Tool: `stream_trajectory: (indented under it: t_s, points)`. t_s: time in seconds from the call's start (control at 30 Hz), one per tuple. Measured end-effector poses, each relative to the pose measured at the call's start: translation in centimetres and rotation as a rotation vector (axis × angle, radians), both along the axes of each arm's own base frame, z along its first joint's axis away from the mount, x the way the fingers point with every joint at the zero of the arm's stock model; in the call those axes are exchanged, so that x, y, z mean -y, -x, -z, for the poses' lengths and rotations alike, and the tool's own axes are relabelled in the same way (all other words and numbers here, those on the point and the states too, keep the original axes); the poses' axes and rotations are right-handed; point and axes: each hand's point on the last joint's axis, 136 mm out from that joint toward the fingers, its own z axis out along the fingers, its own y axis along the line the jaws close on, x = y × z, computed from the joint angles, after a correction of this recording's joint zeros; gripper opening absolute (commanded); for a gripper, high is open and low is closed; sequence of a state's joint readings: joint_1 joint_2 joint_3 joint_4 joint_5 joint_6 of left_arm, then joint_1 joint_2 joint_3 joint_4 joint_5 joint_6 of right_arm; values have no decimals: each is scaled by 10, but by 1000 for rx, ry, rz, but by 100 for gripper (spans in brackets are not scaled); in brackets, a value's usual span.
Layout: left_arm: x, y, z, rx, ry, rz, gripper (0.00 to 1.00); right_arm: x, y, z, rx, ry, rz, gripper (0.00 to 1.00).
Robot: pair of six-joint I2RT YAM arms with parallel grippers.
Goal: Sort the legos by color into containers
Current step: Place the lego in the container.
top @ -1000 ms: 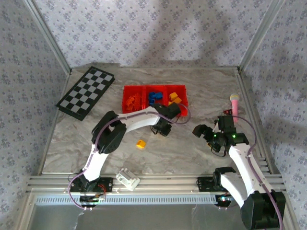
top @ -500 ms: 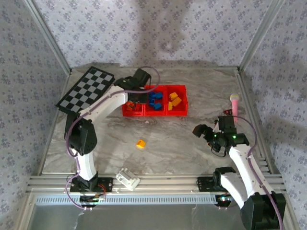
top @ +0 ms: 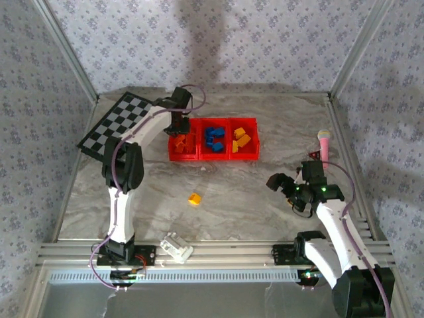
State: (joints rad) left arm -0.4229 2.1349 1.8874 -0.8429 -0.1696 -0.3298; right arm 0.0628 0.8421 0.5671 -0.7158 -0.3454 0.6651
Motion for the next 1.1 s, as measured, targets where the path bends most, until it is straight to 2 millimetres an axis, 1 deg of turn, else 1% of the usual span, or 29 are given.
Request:
stream_trajectory:
  t_s: [0.13,0.27,0.43,0.47,0.6,0.67,0.77,0.87,0.9,0.97,1.0,1.03,1.07,1.1]
  points:
    - [7,-4,6,-12,13,10,26,2,2,1,-12,2,6,100]
    - [14,-10,9,-9,31,19,32,3,2,1,-12,2,10,100]
    - [17,-11,14,-19,41,29,45,3,2,3,-19,1,11,100]
    - [17,-11,14,-19,41,30,50,3,2,3,-23,1,11,100]
    - [20,-13,13,-11,54,34,62,4,2,5,-29,1,11,100]
    - [22,-15,10,0,67,37,66,4,2,5,-29,1,12,100]
    - [24,-13,-1,21,86,48,72,4,2,5,-29,2,14,100]
    - [25,-3,-26,45,118,83,80,4,2,4,-29,1,14,100]
    - [26,1,-37,60,129,97,83,4,2,4,-27,-1,13,100]
    - [23,14,-58,90,147,117,91,3,2,3,-22,-2,12,100]
    - [21,23,-70,110,157,127,93,4,2,2,-18,-3,13,100]
    - [19,32,-80,127,166,136,94,4,2,1,-15,-3,14,100]
    - [17,43,-88,141,176,147,99,4,1,1,-13,-4,15,100]
    - [14,54,-95,152,187,155,100,4,1,1,-10,-4,15,100]
